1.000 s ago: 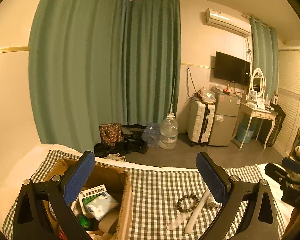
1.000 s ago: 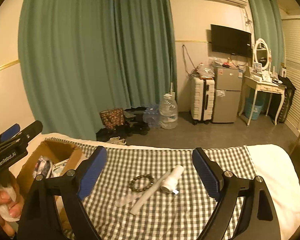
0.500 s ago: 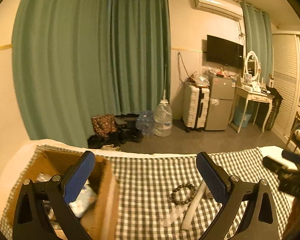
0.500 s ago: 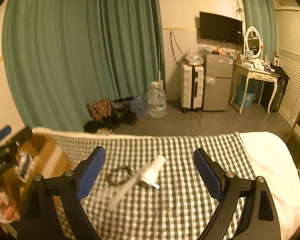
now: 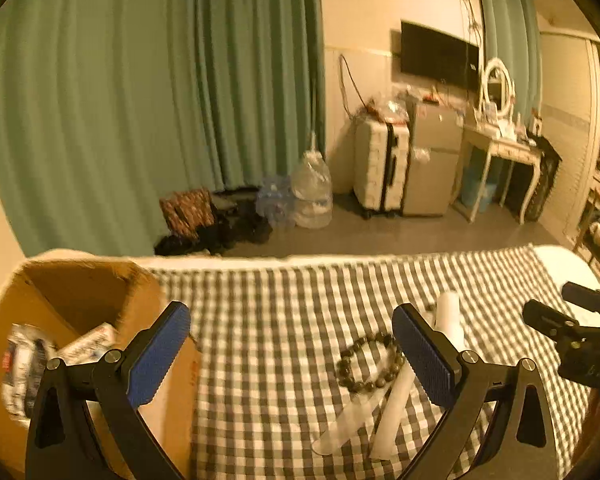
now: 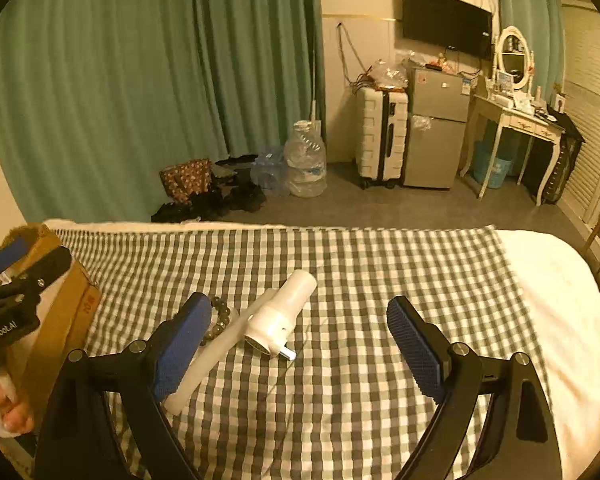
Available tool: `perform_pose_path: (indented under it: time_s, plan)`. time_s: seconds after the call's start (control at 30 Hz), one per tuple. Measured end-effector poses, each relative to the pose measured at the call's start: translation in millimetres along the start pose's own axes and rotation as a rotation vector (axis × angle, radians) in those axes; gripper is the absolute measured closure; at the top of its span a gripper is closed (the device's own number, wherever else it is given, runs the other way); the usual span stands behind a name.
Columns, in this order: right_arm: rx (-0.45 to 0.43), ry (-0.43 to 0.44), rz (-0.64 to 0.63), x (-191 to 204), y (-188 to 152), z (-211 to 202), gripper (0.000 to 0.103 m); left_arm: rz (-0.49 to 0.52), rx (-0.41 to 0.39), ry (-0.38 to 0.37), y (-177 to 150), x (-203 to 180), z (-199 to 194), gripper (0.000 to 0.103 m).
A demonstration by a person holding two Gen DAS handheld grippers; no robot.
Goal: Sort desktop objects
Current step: 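Grasp the bead bracelet with left tool while right grasps the white hair dryer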
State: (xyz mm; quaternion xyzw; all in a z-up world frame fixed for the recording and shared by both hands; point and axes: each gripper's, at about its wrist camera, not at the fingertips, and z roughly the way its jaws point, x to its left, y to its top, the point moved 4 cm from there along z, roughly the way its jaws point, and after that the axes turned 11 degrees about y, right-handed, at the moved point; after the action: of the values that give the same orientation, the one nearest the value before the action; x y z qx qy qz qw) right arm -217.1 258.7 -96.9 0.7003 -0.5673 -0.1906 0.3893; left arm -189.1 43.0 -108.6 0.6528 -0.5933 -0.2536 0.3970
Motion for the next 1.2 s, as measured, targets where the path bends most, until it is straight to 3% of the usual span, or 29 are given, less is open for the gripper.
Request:
perform_pose_path:
  time_s: [0.23, 0.4, 0.7, 0.8, 0.9, 0.97, 1.07, 1.1, 1.13, 1.2]
  plan:
    - [0.147, 0.029, -0.050, -1.0, -33.8, 60.0, 0.013, 0.080, 0.106, -0.011, -22.1, -28.8, 49.4, 0.000]
    - [0.205, 0.054, -0.027, -8.0, -46.6, 80.9, 0.013, 0.097, 0.176, -0.003, -37.7, -41.0, 83.4, 0.000]
    - [0.248, 0.065, -0.069, 1.2, -68.0, 109.4, 0.013, 0.138, 0.295, -0.020, -75.8, -50.3, 122.2, 0.007]
    - [0.256, 0.056, -0.070, 1.9, -72.5, 115.8, 0.013, 0.100, 0.314, -0.048, -81.0, -47.7, 129.9, 0.009]
    - [0.257, 0.057, -0.080, 1.8, -74.6, 119.4, 0.013, 0.099, 0.311, -0.099, -81.2, -50.9, 126.1, 0.030]
    - [0.255, 0.055, -0.079, -0.4, -74.3, 121.4, 0.015, 0.145, 0.297, -0.116, -81.0, -58.3, 117.8, 0.054]
    - [0.253, 0.046, -0.077, 0.4, -73.9, 118.7, 0.040, 0.177, 0.290, -0.136, -79.4, -66.4, 110.5, 0.080]
    - [0.251, 0.047, -0.073, 0.4, -73.7, 115.8, 0.051, 0.175, 0.292, -0.143, -79.2, -66.4, 108.9, 0.087]
    - [0.251, 0.045, -0.070, 0.6, -72.9, 115.3, 0.053, 0.164, 0.298, -0.150, -78.2, -65.6, 109.4, 0.092]
    - [0.253, 0.052, -0.059, -1.6, -71.7, 114.3, 0.054, 0.129, 0.310, -0.168, -73.8, -59.3, 105.3, 0.092]
